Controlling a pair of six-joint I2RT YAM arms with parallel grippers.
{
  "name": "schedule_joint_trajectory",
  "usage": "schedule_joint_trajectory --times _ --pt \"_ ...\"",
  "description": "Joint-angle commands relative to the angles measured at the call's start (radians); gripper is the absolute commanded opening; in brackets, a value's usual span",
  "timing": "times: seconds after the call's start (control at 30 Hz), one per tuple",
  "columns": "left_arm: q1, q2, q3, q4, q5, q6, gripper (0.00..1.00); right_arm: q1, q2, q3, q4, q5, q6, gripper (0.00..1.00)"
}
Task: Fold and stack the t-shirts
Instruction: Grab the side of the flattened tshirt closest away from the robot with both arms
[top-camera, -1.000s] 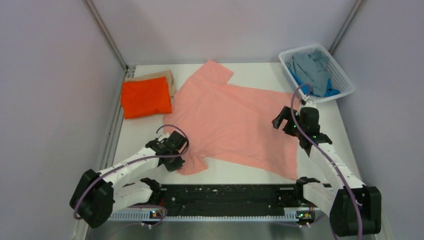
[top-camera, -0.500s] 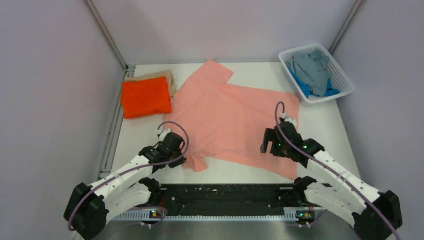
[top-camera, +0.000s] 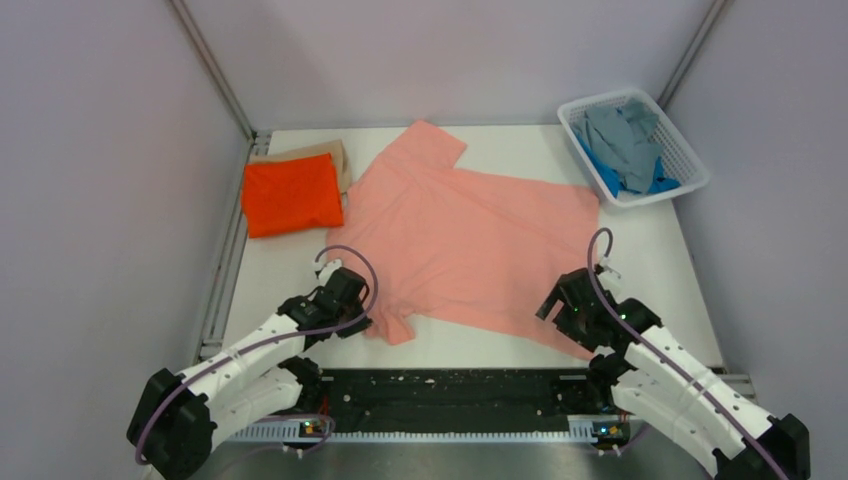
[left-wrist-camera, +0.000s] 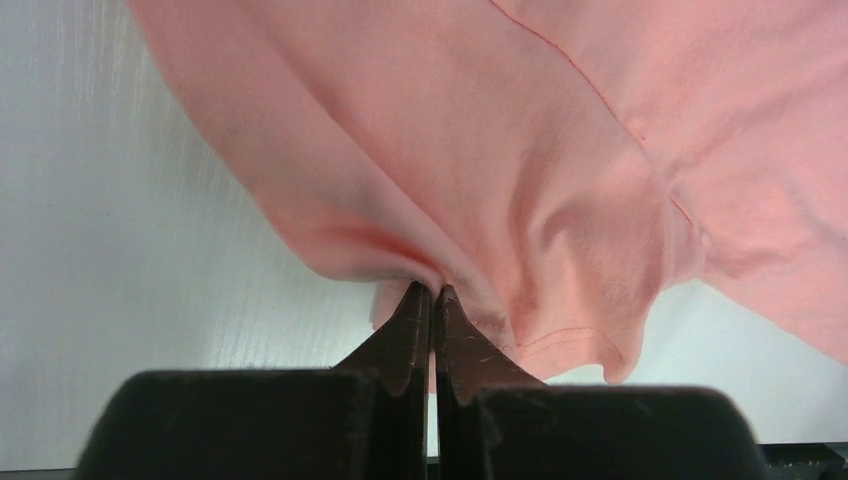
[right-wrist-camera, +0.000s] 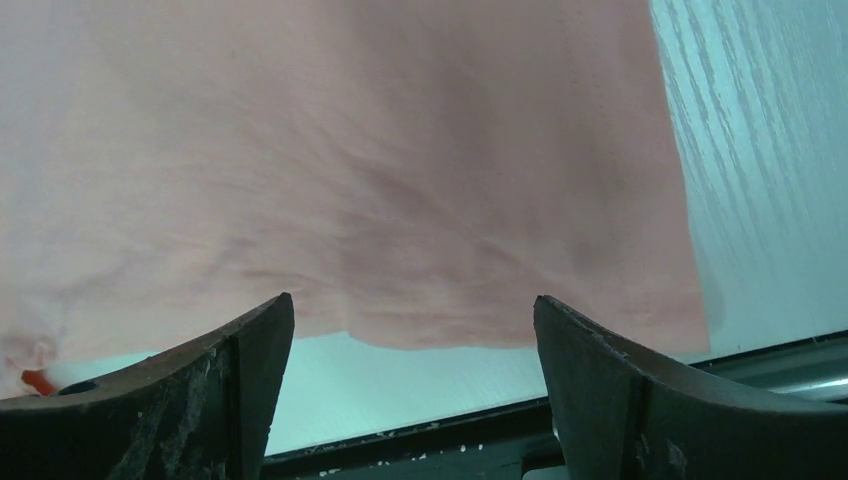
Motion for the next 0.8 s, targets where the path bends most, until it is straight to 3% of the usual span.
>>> schedule_joint_trajectory --times 0.0,0.13,0.33,0.43,0.53,0.63,0.77 --pt "-0.005 -0.012 -0.003 0.040 -0.034 -0.009 0.00 -0.002 0.009 -0.042 -0.051 0.019 0.115 0.88" --pt "-0.004 -0.004 0.004 0.046 -0.038 -0.008 0.00 -0.018 0.045 -0.123 0.045 -0.014 0.124 0.84" --pt "-0.004 0.003 0.019 0.017 -0.061 -0.013 0.00 -0.031 0.109 -0.117 0.109 0.004 0.059 0.71" --pt "-0.005 -0.008 0.021 0.021 -0.070 -0.016 0.00 -0.043 0.132 -0.118 0.148 0.023 0.017 0.53" --pt "-0.004 -0.014 0.026 0.028 -0.080 -0.013 0.00 -0.064 0.153 -0.117 0.193 0.044 -0.026 0.46" --pt "-0.004 -0.009 0.044 0.009 -0.100 -0.014 0.00 -0.070 0.156 -0.103 0.214 0.047 -0.063 0.23" --pt "-0.003 -0.014 0.069 0.002 -0.111 -0.009 0.00 -0.072 0.139 -0.089 0.209 0.041 -0.107 0.04"
